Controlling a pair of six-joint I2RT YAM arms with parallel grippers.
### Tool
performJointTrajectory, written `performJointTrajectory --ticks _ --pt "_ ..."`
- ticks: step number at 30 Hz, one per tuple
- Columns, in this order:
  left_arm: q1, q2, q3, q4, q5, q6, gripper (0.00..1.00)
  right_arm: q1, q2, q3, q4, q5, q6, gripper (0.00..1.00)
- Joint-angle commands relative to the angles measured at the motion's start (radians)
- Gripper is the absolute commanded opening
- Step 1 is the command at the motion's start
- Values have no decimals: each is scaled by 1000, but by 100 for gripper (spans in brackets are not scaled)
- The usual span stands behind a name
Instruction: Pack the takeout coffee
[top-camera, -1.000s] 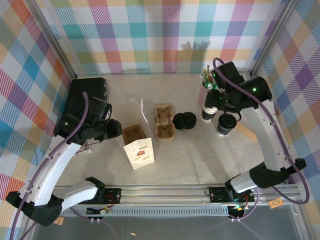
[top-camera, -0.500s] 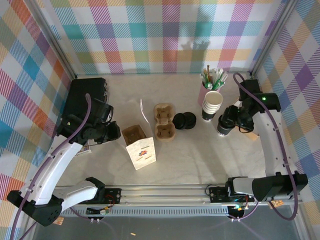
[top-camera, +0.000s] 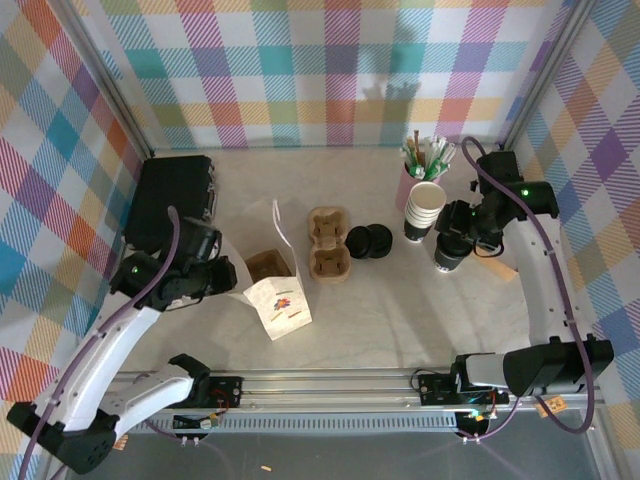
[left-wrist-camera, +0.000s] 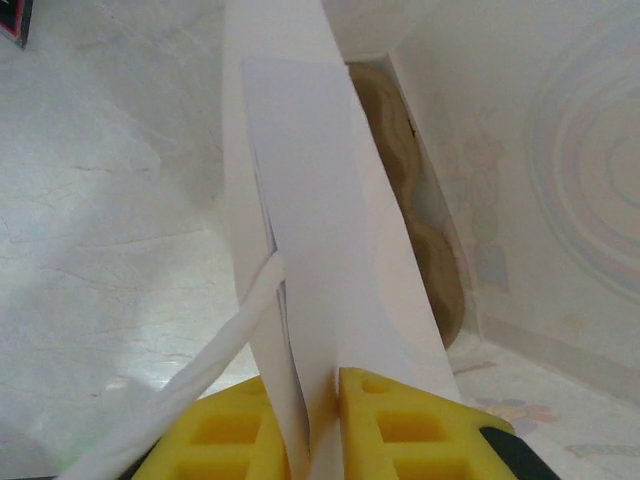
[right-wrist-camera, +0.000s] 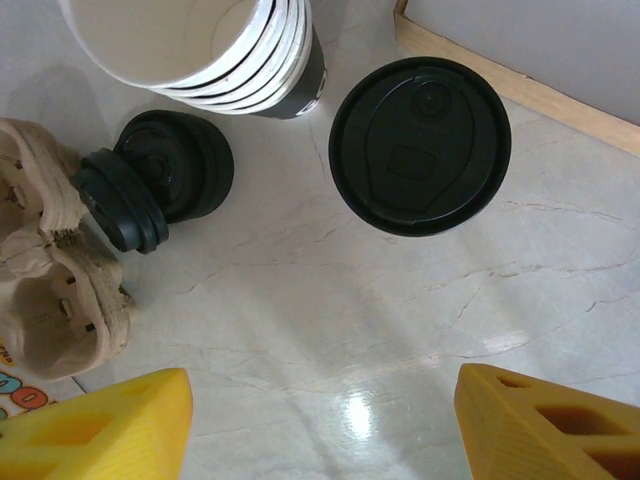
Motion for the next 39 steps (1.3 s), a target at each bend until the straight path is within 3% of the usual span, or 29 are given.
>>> performJointTrajectory --ticks 1,7,15,21,34,39 --pt "-8 -63 -46 -9 -18 4 19 -1 -42 -24 17 -26 22 69" --pt "-8 -113 -45 -25 25 -9 21 -1 18 69 -124 29 17 69" --pt "-8 -103 -19 -37 110 -21 22 -1 -12 35 -212 100 -17 70" --pt "-8 -47 -8 -47 121 22 21 -1 24 -11 -111 82 -41 72" --pt "-6 66 178 -188 103 170 0 -3 161 -26 50 125 -175 81" --pt "-1 80 178 -211 155 188 0 -23 172 -67 83 133 -208 86"
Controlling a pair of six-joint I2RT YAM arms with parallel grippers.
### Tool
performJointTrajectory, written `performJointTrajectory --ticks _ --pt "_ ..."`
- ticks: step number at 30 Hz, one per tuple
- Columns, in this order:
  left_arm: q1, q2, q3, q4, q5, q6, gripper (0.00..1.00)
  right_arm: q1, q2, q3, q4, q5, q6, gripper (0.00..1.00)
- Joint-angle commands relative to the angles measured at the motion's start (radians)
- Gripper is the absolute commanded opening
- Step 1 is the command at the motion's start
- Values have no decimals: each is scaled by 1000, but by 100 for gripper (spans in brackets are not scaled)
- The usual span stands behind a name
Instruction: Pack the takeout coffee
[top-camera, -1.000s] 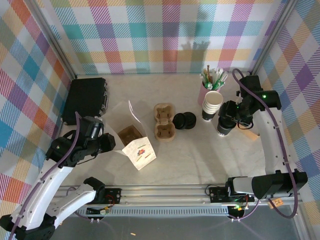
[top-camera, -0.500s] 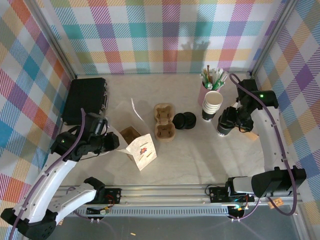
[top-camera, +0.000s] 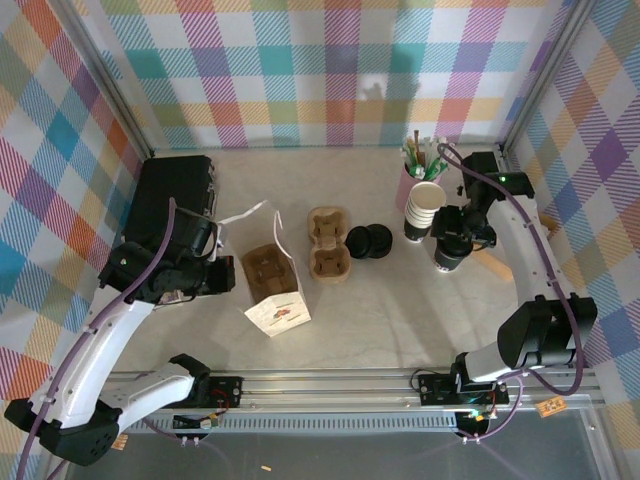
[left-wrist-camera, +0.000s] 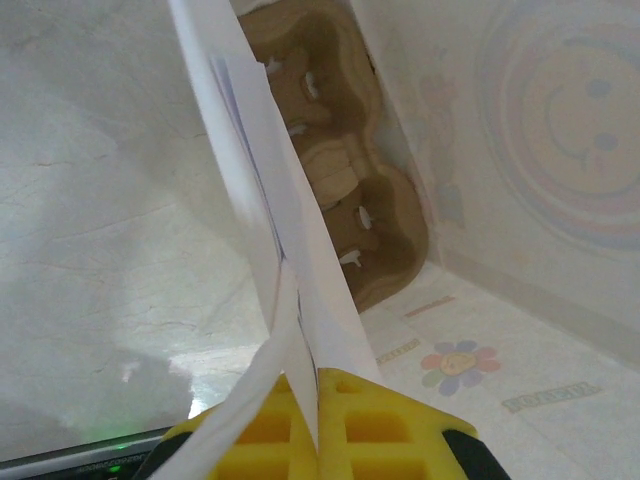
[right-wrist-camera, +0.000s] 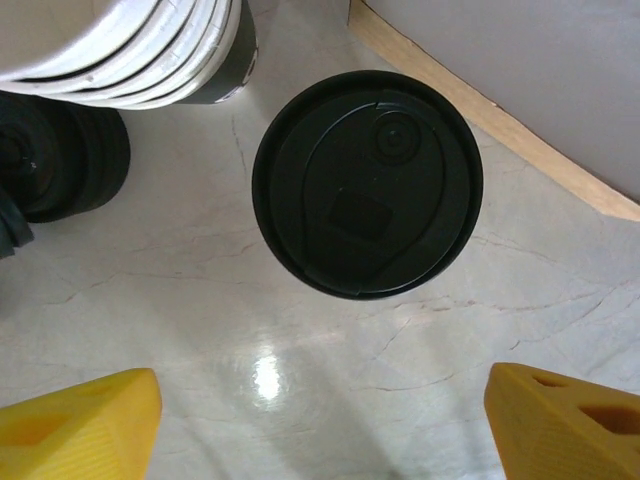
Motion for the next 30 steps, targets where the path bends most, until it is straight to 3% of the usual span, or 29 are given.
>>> performJointTrajectory --ticks 1,10,18,30 --pt "2 13 12 -73 51 42 0 -26 19 -23 30 17 -46 87" --pt "16 63 39 -137 126 48 0 -57 78 -47 91 -17 -94 89" --pt "27 50 26 -161 211 129 0 -60 138 -26 114 -17 -104 86" --pt "30 46 31 -163 194 141 0 -62 124 -50 143 42 3 80"
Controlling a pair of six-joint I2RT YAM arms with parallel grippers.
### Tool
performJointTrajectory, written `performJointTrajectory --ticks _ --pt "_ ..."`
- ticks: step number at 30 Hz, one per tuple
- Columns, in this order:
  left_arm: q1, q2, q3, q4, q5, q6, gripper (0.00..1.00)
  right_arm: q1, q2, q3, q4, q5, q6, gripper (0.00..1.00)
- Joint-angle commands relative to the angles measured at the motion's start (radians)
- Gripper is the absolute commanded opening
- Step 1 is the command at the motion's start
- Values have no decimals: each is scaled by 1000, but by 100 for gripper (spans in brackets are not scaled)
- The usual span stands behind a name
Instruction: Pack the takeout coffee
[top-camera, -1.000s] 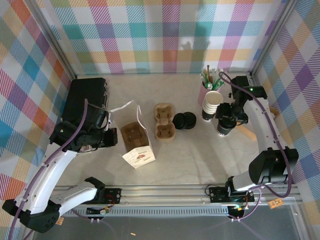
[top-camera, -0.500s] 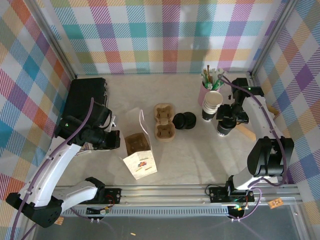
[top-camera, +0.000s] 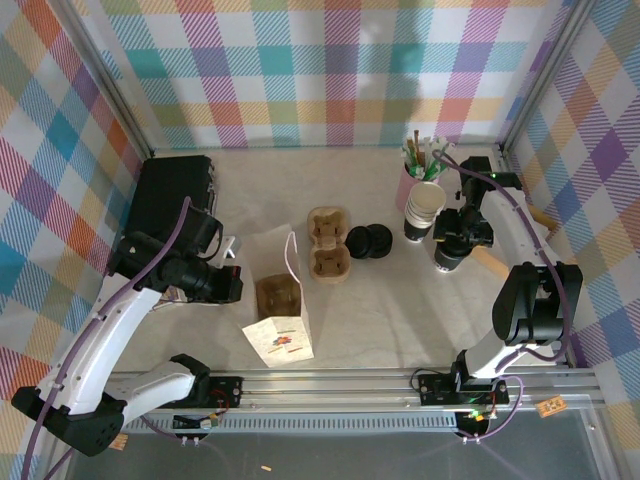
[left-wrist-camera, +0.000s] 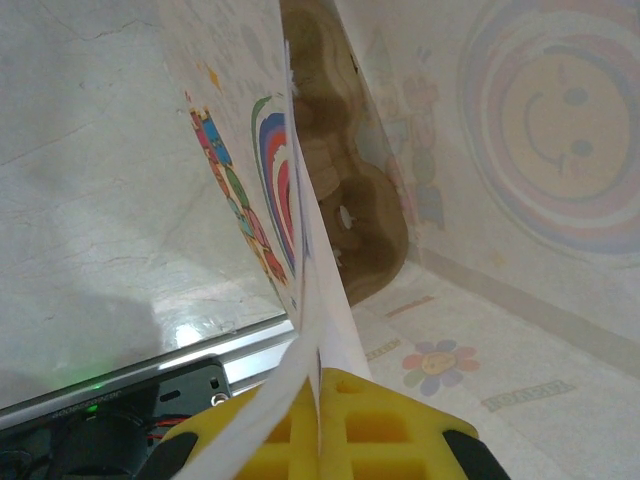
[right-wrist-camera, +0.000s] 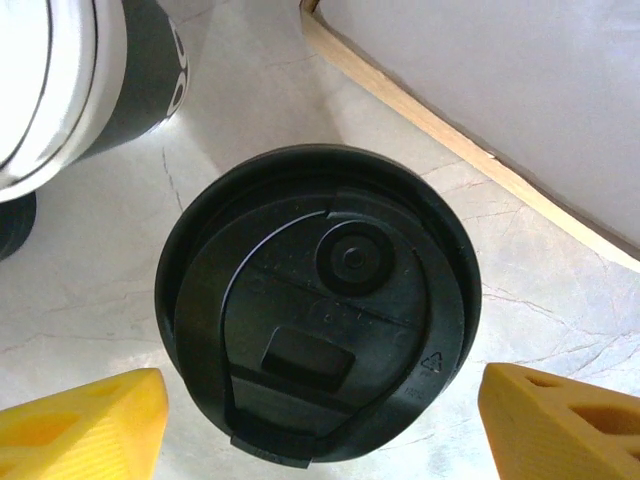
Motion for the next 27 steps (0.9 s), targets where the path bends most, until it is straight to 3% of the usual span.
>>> performJointTrajectory --ticks 1,12,17,22,27 --pt "7 -15 10 -51 -1 20 0 -7 -20 -7 30 20 52 80" --pt "8 -22 -2 -41 12 6 0 -7 31 -12 31 31 174 81" --pt "7 -25 -15 -40 16 11 0 -7 32 -24 40 19 181 76" --pt "8 -28 -21 -42 18 11 0 -8 40 -30 32 11 180 81" --pt "7 -30 -27 -43 16 6 0 -7 41 -49 52 1 179 80"
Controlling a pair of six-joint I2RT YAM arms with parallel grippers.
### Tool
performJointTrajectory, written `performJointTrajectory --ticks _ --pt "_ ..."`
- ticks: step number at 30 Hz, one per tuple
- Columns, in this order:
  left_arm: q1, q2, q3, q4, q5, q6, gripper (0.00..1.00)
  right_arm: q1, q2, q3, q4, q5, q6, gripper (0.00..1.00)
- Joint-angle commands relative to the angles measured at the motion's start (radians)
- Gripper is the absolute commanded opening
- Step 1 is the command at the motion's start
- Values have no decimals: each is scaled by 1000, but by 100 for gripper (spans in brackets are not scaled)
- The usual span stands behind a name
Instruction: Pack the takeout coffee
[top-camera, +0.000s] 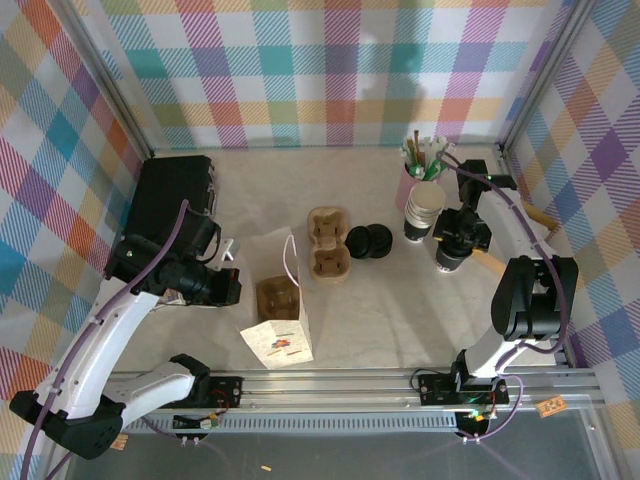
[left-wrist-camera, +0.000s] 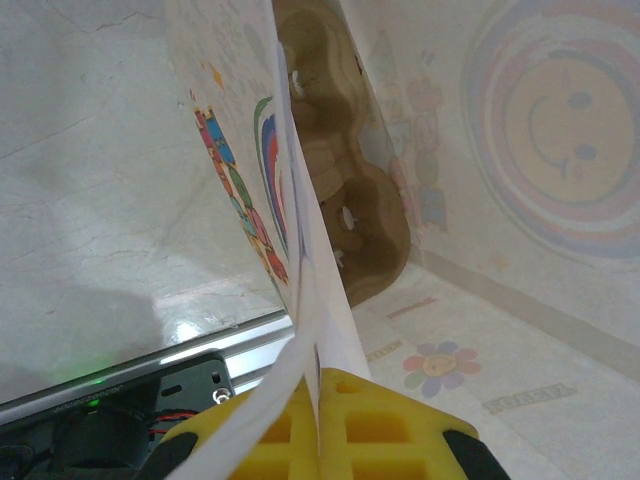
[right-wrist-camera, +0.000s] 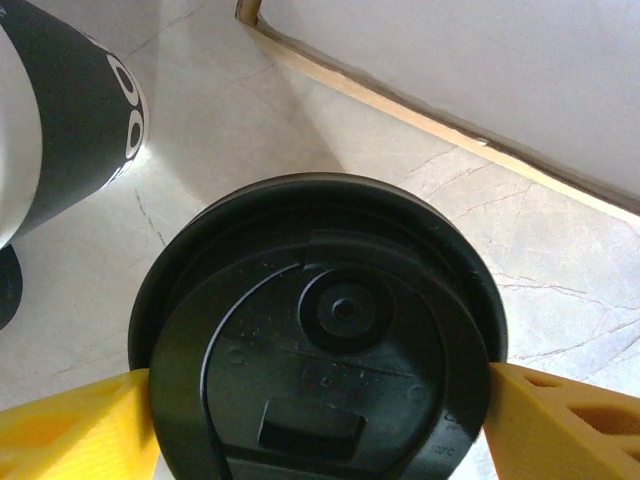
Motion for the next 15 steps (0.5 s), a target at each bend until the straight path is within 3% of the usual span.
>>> performJointTrajectory --ticks 1,15 --pt "8 -8 -19 -36 15 4 0 -8 11 -18 12 -13 13 79" --pt "7 -9 -13 -29 7 -20 0 -7 28 -16 62 -4 4 82"
